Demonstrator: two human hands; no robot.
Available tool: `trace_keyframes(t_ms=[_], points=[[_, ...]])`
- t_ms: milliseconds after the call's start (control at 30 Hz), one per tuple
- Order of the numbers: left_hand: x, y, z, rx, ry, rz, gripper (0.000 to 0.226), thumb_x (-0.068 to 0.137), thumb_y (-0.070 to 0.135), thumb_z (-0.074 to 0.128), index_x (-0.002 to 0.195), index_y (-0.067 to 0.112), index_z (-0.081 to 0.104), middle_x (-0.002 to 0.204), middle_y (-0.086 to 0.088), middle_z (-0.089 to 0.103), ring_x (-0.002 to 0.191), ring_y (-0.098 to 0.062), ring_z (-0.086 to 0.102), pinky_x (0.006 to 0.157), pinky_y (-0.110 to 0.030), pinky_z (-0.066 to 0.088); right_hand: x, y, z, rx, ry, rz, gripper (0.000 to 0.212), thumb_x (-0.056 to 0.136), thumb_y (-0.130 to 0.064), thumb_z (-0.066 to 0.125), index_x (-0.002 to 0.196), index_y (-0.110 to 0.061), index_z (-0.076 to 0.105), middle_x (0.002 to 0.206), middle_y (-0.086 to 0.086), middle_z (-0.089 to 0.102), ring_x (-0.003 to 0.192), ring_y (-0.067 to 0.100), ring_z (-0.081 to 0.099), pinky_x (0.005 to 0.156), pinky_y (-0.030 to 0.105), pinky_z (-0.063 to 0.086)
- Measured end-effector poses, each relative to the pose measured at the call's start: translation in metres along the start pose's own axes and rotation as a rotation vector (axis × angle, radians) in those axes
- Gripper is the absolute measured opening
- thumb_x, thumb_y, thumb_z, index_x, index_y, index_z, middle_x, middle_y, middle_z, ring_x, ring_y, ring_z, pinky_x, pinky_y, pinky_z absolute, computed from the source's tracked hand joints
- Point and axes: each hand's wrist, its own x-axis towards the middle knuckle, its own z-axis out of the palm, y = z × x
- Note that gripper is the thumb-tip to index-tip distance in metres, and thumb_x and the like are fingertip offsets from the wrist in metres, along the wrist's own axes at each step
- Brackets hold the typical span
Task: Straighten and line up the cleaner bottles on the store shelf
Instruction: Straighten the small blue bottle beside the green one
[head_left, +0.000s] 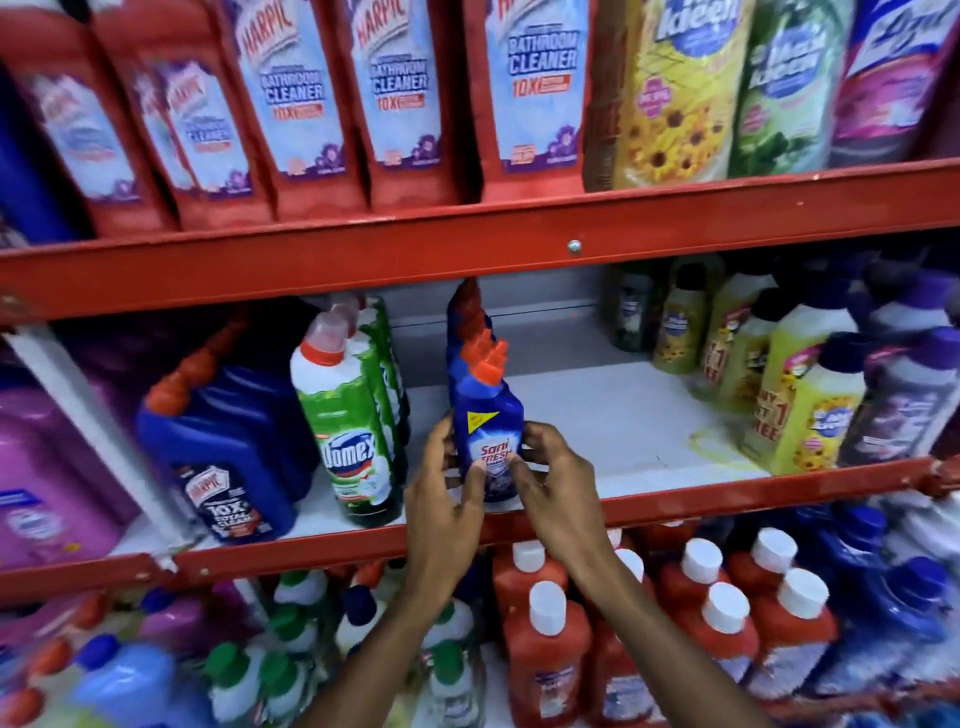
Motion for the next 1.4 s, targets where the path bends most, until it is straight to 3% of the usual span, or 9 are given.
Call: trace_keyframes(t_ms=[267, 467, 600, 733, 867, 1033, 1133, 1267, 1400], points=[[-0.004, -0.016, -0.008, 0.006, -0.044, -0.050, 0.055, 0.093, 0.032, 0.059, 0.144, 0.034, 0.041, 0.129, 0.004, 0.068, 0.112, -0.005, 0.068, 0.091, -0.045, 0.062, -0.007, 0.008, 0.014, -0.005, -0.029, 0.057, 0.038, 0.092, -0.010, 0.061, 0.129, -0.016, 0.056, 0.123, 0.001, 0.071, 0.100, 0.003, 0.067, 0.077, 0.003, 0.049], [0.001, -0.018, -0.002, -0.066, -0.109, -0.176, 0.078, 0.090, 0.037, 0.058, 0.159, 0.023, 0.024, 0.155, 0.000, 0.050, 0.137, -0.009, 0.054, 0.112, -0.045, 0.051, 0.003, 0.014, 0.014, -0.061, -0.198, 0.102, 0.073, 0.094, -0.014, 0.056, 0.156, -0.011, 0.017, 0.160, 0.007, 0.035, 0.144, 0.023, 0.040, 0.113, 0.030, 0.039], [0.002, -0.026, 0.005, -0.020, -0.169, -0.155, 0.069, 0.094, 0.033, 0.056, 0.157, 0.027, 0.027, 0.141, 0.001, 0.065, 0.125, -0.007, 0.064, 0.106, -0.040, 0.056, 0.004, 0.012, 0.013, -0.061, -0.276, 0.016, 0.063, 0.091, -0.016, 0.046, 0.152, -0.014, 0.027, 0.138, 0.002, 0.057, 0.121, 0.016, 0.059, 0.089, 0.000, 0.039], [0.001, -0.028, 0.011, 0.026, -0.175, -0.113, 0.068, 0.101, 0.023, 0.058, 0.159, 0.025, 0.023, 0.141, 0.002, 0.065, 0.120, -0.005, 0.064, 0.094, -0.009, 0.050, 0.004, 0.022, 0.014, -0.017, -0.249, 0.019, 0.056, 0.091, -0.013, 0.044, 0.146, -0.015, 0.039, 0.130, 0.002, 0.064, 0.110, 0.019, 0.065, 0.080, 0.000, 0.043], [0.001, -0.027, 0.012, 0.027, -0.181, -0.102, 0.069, 0.101, 0.022, 0.058, 0.160, 0.024, 0.021, 0.142, -0.002, 0.064, 0.124, -0.010, 0.064, 0.100, -0.024, 0.053, 0.005, 0.025, 0.015, -0.024, -0.229, 0.030, 0.054, 0.096, -0.005, 0.047, 0.148, -0.012, 0.036, 0.128, -0.001, 0.062, 0.113, 0.021, 0.064, 0.079, -0.002, 0.041], [-0.010, -0.018, -0.008, -0.054, -0.105, -0.126, 0.068, 0.095, 0.037, 0.053, 0.157, 0.030, 0.027, 0.160, 0.007, 0.042, 0.142, -0.005, 0.047, 0.117, -0.030, 0.044, -0.015, 0.006, 0.019, 0.090, 0.155, 0.043, 0.055, 0.094, -0.011, 0.057, 0.146, -0.016, 0.040, 0.146, 0.000, 0.052, 0.125, 0.011, 0.053, 0.084, -0.005, 0.038], [-0.025, -0.010, -0.041, -0.047, 0.111, -0.035, 0.049, 0.093, 0.024, 0.057, 0.142, 0.026, 0.053, 0.145, 0.006, 0.058, 0.130, -0.003, 0.056, 0.106, -0.019, 0.049, -0.035, -0.020, 0.030, 0.096, 0.398, -0.140, 0.030, 0.085, -0.006, 0.055, 0.113, -0.014, 0.061, 0.110, 0.004, 0.066, 0.098, 0.011, 0.063, 0.080, 0.004, 0.043], [-0.027, -0.021, -0.084, -0.025, 0.380, 0.031, 0.040, 0.090, 0.019, 0.062, 0.130, 0.015, 0.059, 0.131, -0.001, 0.062, 0.126, -0.014, 0.058, 0.105, -0.029, 0.048, -0.039, -0.031, 0.076, 0.056, 0.108, -0.171, 0.035, 0.083, -0.008, 0.055, 0.115, -0.020, 0.064, 0.109, -0.002, 0.069, 0.099, 0.005, 0.064, 0.087, 0.016, 0.049], [-0.005, -0.051, -0.103, 0.002, 0.164, -0.175, 0.079, 0.087, 0.053, 0.057, 0.156, 0.025, 0.029, 0.161, 0.009, 0.036, 0.147, -0.012, 0.040, 0.117, -0.032, 0.036, -0.027, -0.034, 0.116, 0.055, -0.178, -0.153, 0.050, 0.094, -0.017, 0.054, 0.141, -0.026, 0.038, 0.139, -0.027, 0.042, 0.122, -0.024, 0.041, 0.103, 0.004, 0.034]])
